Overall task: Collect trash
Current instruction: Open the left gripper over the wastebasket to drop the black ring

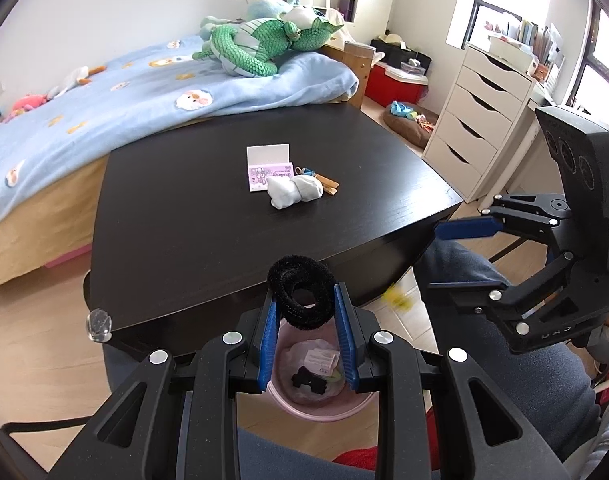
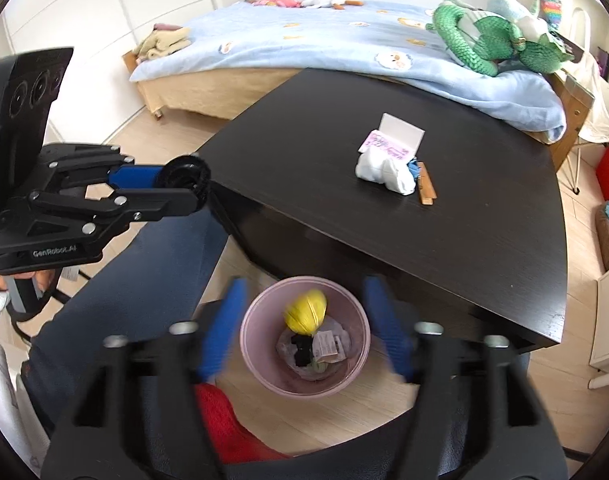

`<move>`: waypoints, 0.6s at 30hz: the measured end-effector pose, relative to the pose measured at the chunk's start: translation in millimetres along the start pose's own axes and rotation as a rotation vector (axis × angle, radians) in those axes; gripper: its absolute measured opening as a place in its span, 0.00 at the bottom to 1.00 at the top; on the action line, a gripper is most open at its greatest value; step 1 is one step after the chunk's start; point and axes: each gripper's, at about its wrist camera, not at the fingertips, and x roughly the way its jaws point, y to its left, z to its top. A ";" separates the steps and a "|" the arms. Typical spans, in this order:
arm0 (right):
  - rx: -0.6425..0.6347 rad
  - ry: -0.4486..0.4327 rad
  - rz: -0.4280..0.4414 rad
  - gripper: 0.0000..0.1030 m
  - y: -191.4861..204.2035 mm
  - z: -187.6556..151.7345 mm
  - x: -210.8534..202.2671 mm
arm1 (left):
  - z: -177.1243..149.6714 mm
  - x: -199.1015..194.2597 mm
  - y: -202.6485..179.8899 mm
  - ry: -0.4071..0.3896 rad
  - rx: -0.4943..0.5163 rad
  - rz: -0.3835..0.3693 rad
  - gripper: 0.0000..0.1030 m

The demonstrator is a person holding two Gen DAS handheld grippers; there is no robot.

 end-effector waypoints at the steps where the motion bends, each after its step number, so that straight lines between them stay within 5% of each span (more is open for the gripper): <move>1: 0.008 0.001 -0.007 0.71 -1.9 -0.1 -0.2 | 0.0 0.1 -0.5 0.001 0.001 -0.001 0.26; 6: 0.032 -0.008 -0.026 0.87 -7.9 -0.4 -3.3 | -0.4 1.1 -3.0 0.009 0.008 -0.007 0.26; 18: 0.100 -0.046 -0.060 0.96 -20.2 -2.3 -19.9 | -0.3 1.6 -17.0 0.019 0.049 -0.046 0.26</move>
